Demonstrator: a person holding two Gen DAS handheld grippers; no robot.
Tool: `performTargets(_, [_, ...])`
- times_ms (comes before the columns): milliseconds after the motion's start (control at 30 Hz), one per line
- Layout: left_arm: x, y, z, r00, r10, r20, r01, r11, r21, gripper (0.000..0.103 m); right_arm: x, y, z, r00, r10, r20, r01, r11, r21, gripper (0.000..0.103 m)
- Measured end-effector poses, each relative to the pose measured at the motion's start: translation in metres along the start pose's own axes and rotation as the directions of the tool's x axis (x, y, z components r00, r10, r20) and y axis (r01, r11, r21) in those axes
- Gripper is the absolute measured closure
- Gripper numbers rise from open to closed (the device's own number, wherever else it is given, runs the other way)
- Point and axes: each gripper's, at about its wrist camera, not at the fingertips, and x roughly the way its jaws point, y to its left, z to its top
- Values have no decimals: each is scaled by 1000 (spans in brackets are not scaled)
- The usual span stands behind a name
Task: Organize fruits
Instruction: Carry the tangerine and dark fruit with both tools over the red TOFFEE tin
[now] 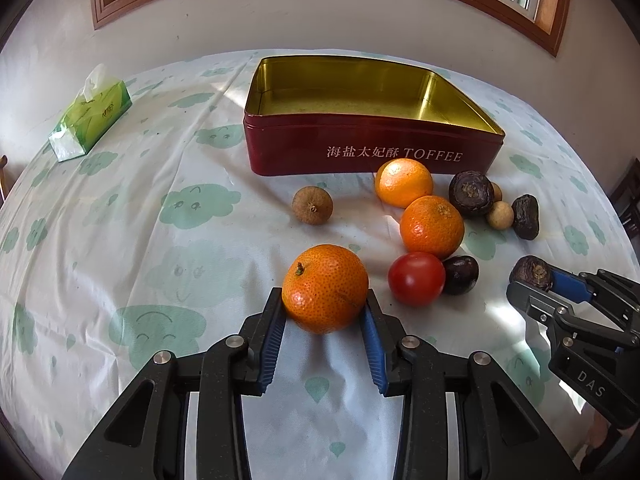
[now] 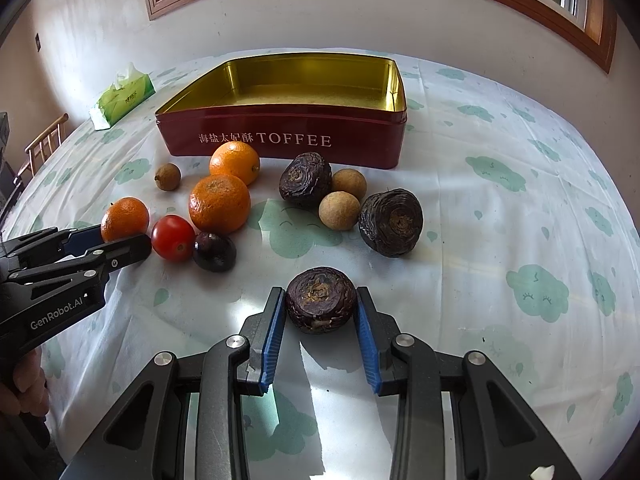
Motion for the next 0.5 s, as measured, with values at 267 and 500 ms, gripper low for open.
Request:
performTargets(267, [-3,2,1,1000,4,3,-4,1000,-6,65,-4,1,1,1000,2,4,-2,1000,-5,71])
performTargets(500, [-12,2,6,1000,-2,24,2,1000,-7,65,-14,-1,4,1000,13,28,-13,1000,-1,71])
